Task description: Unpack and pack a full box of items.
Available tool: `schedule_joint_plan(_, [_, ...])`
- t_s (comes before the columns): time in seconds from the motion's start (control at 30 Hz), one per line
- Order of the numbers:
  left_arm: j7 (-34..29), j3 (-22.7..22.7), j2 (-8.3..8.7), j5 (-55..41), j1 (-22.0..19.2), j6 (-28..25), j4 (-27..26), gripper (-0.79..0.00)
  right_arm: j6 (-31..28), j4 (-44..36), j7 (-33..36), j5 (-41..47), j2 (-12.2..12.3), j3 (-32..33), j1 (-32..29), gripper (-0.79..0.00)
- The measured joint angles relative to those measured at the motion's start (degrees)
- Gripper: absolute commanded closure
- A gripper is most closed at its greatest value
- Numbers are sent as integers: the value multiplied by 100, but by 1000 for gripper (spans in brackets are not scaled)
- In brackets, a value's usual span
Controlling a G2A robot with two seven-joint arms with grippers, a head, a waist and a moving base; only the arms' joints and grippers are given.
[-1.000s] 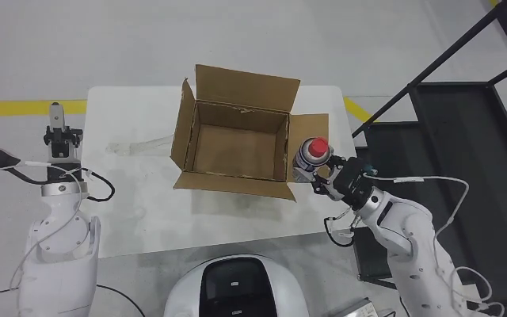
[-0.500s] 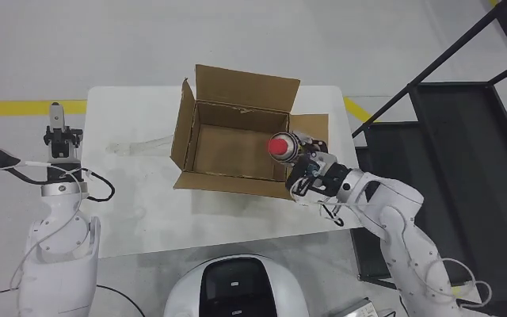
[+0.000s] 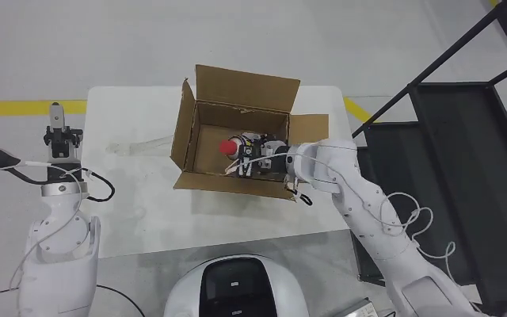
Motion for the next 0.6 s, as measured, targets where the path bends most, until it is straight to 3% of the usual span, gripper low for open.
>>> schedule_joint_plan(0.2, [0, 0, 0, 0, 0, 0, 0, -785, 273, 917, 772, 744, -222, -799, 776, 0])
schedule_joint_plan(0.6, [0, 0, 0, 0, 0, 0, 0, -785, 457, 2730, 1821, 1121, -690, -2120, 1940, 0])
